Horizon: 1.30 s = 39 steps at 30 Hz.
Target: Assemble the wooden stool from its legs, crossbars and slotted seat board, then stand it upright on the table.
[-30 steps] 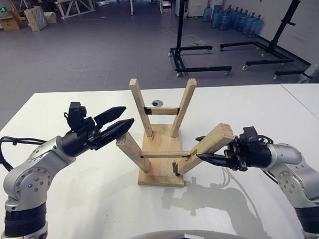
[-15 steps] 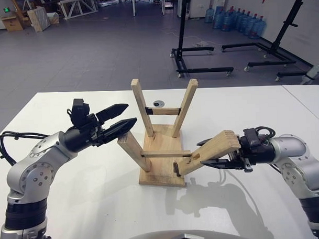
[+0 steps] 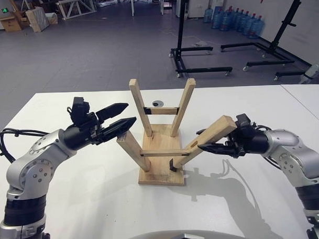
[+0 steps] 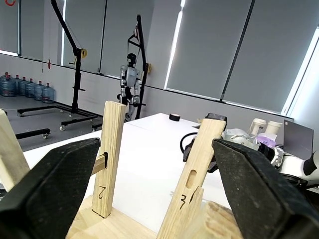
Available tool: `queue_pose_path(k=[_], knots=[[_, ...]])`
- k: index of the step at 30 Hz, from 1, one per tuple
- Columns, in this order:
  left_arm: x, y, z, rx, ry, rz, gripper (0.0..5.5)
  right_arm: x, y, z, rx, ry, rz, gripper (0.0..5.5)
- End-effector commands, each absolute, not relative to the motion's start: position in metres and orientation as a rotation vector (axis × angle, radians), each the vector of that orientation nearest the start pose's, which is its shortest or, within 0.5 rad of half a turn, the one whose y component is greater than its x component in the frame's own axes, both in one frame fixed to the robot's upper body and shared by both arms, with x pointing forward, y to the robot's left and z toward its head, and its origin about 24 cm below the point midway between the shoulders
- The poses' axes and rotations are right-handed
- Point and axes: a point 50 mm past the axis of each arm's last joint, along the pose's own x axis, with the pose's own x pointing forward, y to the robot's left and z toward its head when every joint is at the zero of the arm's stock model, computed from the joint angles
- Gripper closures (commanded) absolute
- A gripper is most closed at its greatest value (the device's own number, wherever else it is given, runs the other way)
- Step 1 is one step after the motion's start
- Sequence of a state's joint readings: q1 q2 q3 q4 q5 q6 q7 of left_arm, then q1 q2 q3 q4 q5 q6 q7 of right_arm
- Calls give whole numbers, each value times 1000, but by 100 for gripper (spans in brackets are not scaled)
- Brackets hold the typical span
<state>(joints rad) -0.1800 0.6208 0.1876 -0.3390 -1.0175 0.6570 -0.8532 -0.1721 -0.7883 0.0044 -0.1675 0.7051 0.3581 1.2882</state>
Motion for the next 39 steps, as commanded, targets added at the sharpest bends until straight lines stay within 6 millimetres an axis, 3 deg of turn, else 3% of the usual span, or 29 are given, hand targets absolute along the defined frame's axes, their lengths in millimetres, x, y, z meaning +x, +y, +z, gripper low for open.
queue_pose_path(k=[1,9,14,21,31,39], knots=[[234,190,138,-306,187,-1091,142,229,-207,137,-154,295,1454,346],[230,191,136,-306,191,-1077,142,226,-199,141,-135,320,1429,346],[231,190,136,-299,194,-1078,142,230,-196,134,-211,334,1357,346],[233,189,134,-297,193,-1075,142,224,-187,135,-317,271,1406,346],[236,185,133,-287,187,-1084,142,222,-179,127,-256,277,1410,346],[239,179,130,-282,181,-1096,142,229,-168,134,-258,220,1419,346]])
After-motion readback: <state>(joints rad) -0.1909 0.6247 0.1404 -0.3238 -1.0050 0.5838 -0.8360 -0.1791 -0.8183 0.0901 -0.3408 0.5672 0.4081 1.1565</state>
